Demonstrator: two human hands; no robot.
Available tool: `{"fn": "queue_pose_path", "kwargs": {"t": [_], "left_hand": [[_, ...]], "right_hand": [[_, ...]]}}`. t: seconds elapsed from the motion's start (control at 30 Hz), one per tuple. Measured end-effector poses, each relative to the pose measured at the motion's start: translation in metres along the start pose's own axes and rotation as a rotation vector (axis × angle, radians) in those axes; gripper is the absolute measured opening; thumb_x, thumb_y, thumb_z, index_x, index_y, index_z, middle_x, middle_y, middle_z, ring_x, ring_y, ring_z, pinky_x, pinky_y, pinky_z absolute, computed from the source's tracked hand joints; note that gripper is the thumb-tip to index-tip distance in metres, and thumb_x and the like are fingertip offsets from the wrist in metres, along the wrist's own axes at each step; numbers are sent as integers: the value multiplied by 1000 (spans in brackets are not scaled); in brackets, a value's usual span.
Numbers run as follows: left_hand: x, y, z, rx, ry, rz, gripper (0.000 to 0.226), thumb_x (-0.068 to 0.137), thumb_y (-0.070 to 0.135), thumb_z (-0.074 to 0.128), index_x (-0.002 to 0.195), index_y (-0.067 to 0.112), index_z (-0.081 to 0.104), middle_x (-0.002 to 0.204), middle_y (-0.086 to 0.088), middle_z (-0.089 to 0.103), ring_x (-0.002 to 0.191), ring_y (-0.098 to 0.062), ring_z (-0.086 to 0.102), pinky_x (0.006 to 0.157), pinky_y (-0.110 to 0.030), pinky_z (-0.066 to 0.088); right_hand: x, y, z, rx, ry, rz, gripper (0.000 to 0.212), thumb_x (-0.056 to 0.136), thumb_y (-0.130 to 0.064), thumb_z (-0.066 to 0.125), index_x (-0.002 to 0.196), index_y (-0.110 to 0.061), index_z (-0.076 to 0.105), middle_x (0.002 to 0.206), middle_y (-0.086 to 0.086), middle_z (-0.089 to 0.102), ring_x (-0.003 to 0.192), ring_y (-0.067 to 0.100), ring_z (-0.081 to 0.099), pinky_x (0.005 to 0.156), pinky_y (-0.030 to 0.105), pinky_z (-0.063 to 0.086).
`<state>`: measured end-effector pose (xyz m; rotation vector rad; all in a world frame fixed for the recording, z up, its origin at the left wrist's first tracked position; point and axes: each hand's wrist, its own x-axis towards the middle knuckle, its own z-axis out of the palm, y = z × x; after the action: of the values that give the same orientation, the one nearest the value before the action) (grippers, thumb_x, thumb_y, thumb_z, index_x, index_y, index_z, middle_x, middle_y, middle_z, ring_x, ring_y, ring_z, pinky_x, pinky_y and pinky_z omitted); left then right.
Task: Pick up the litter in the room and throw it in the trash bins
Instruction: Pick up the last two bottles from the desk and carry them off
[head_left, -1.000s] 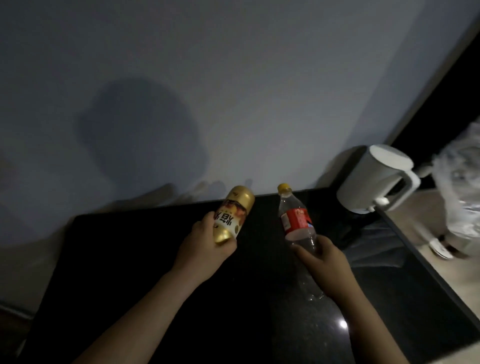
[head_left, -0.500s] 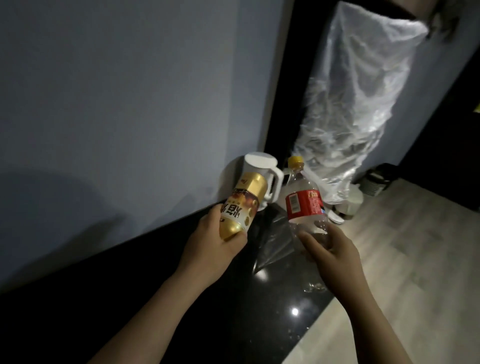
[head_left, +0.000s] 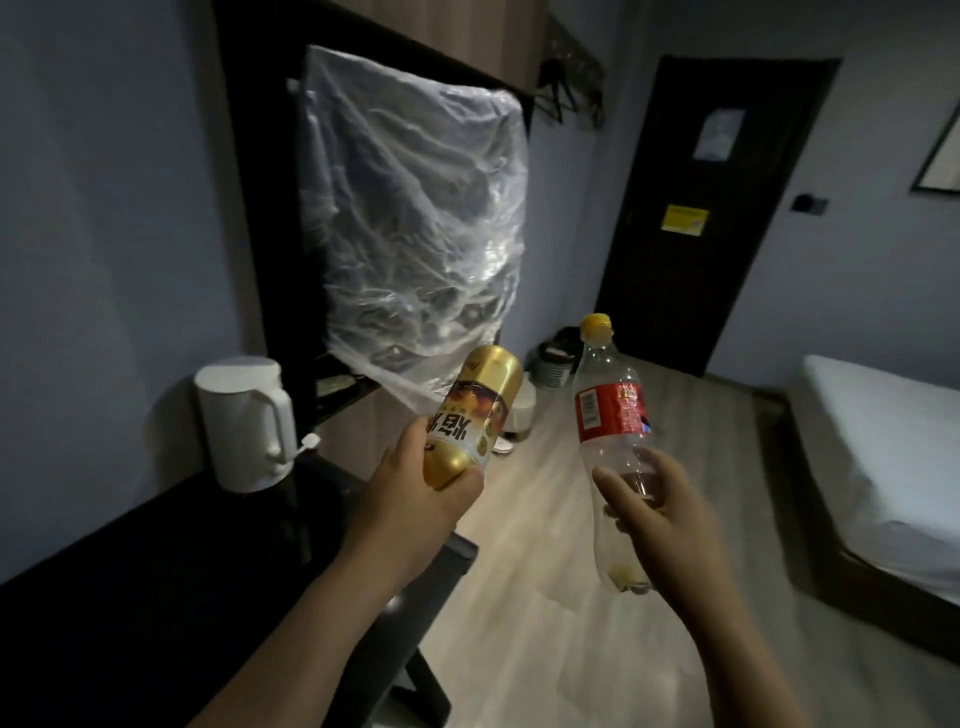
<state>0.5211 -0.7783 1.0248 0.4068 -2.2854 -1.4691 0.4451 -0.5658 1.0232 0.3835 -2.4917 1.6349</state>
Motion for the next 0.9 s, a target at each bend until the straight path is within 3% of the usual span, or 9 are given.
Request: {"fn": "queue_pose_path", "kwargs": {"t": [0.1, 0.2, 0.37, 0.5, 0.57, 0.9], "left_hand": [[19, 15, 46, -35, -56, 6, 52, 67, 51, 59, 116, 48, 39, 96, 4, 60, 72, -19, 66, 58, -38, 58], [39, 23, 81, -40, -102, 31, 51, 66, 50, 59, 114, 51, 39, 95, 7, 60, 71, -16, 65, 54, -30, 55], [93, 25, 124, -61, -160, 43, 58, 65, 51, 60, 118, 53, 36, 97, 11, 59, 69, -13, 66, 57, -30, 56], [149, 22, 151, -97, -214, 62, 43, 66, 50, 60, 94, 70, 35, 92, 11, 61, 65, -15, 67, 56, -30, 56], [179, 21, 162, -104, -233, 64, 42, 66, 49, 60, 90, 70, 33, 90, 11, 62, 64, -14, 66, 57, -32, 56], [316, 8, 224, -116, -359, 27, 55, 70, 45, 64, 120, 47, 40, 94, 11, 61, 67, -16, 66, 53, -26, 53]], "right_hand": [[21, 20, -36, -5, 42, 25, 61, 82, -44, 66, 135, -24, 44, 100, -5, 61, 86, 12, 64, 71, 27, 52], [42, 36, -58, -24, 71, 49, 62, 83, -44, 65, 137, -23, 42, 102, -3, 61, 87, 12, 63, 71, 27, 52], [90, 63, -74, -8, 112, 99, 59, 85, -38, 65, 136, -20, 43, 99, -4, 61, 86, 11, 63, 65, 21, 49], [135, 80, -71, -27, 147, 130, 59, 85, -37, 65, 137, -20, 42, 95, -7, 59, 85, 10, 62, 60, 17, 46], [160, 83, -67, -36, 163, 150, 60, 86, -36, 65, 138, -18, 42, 98, -2, 60, 86, 12, 62, 61, 18, 46], [279, 121, -55, -48, 243, 279, 57, 85, -36, 66, 135, -18, 46, 106, 0, 64, 91, 15, 64, 79, 31, 54]]}}
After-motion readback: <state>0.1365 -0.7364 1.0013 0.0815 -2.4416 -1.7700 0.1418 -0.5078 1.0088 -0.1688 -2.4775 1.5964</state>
